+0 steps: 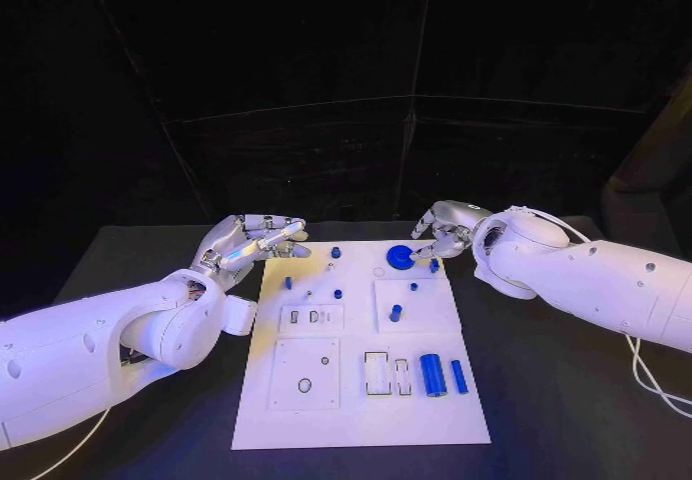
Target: Assemble the parts on the task board
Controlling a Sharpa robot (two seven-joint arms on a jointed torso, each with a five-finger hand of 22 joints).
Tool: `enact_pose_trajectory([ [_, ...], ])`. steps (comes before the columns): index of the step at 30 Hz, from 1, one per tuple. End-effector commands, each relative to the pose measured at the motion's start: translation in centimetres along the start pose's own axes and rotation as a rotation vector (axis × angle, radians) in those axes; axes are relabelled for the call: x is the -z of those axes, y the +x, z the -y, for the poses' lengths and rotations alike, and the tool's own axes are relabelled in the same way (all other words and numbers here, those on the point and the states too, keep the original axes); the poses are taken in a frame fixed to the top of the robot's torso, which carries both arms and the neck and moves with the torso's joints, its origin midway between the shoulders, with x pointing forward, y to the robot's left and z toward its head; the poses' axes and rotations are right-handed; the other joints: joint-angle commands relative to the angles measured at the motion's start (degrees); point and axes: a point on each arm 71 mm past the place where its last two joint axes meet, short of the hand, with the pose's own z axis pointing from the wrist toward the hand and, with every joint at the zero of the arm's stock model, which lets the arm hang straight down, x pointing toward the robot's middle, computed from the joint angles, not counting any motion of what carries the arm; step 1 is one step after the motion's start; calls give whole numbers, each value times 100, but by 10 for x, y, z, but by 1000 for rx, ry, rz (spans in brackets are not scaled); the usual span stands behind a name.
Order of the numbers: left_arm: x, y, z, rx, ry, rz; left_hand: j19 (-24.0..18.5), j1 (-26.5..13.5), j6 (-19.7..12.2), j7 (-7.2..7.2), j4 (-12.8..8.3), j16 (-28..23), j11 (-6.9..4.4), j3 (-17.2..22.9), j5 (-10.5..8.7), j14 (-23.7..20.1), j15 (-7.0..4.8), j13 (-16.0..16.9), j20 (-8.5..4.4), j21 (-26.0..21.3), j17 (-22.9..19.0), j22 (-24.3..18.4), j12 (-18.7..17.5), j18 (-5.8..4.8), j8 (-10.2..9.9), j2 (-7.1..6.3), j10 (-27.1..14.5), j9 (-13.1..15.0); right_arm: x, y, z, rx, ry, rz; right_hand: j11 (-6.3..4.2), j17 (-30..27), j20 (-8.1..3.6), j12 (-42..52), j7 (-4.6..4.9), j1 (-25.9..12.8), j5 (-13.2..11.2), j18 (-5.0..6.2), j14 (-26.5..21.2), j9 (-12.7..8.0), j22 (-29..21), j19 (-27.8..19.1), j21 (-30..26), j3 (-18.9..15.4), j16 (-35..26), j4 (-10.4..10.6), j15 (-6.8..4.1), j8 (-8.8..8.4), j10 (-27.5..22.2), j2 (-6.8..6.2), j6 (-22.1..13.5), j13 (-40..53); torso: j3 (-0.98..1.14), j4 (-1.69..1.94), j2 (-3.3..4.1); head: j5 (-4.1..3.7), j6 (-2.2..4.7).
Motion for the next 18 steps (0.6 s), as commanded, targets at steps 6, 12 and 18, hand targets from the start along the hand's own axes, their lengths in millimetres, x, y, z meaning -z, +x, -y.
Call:
enact_pose_trajectory([
  [6, -2, 2, 0, 3, 6, -16, 53, 34, 20, 7, -52, -6, -11, 2, 19, -13, 34, -7, -5, -24, 12, -7, -36, 43, -22, 54, 1, 1, -7, 5, -3, 13, 35, -59, 30, 404, 56, 250, 20, 109, 39, -115, 411, -10, 114, 52, 60, -53, 65, 78, 63, 20, 137, -2, -88, 307, -6, 27, 6, -2, -35],
  [12, -2, 1, 0, 3, 5, -16, 53, 34, 20, 7, -52, -6, -11, 2, 19, -13, 34, -7, -5, -24, 12, -7, -36, 43, -22, 54, 1, 1, -14, 8, -10, 41, 21, -65, 36, 431, 64, 342, 26, 157, 39, -118, 414, -8, 133, 57, 71, -60, 77, 84, 71, 31, 183, 7, -101, 409, -9, 18, 3, 4, -57],
  [18, -3, 2, 0, 3, 5, -17, 53, 34, 20, 7, -52, -6, -11, 2, 19, -13, 34, -7, -5, -24, 12, -7, -36, 43, -22, 54, 1, 1, -18, 10, -16, 83, 5, -60, 44, 473, 72, 462, 31, 197, 34, -123, 420, -6, 163, 65, 86, -72, 94, 92, 79, 46, 246, 11, -108, 540, -12, 21, 1, -8, -66],
])
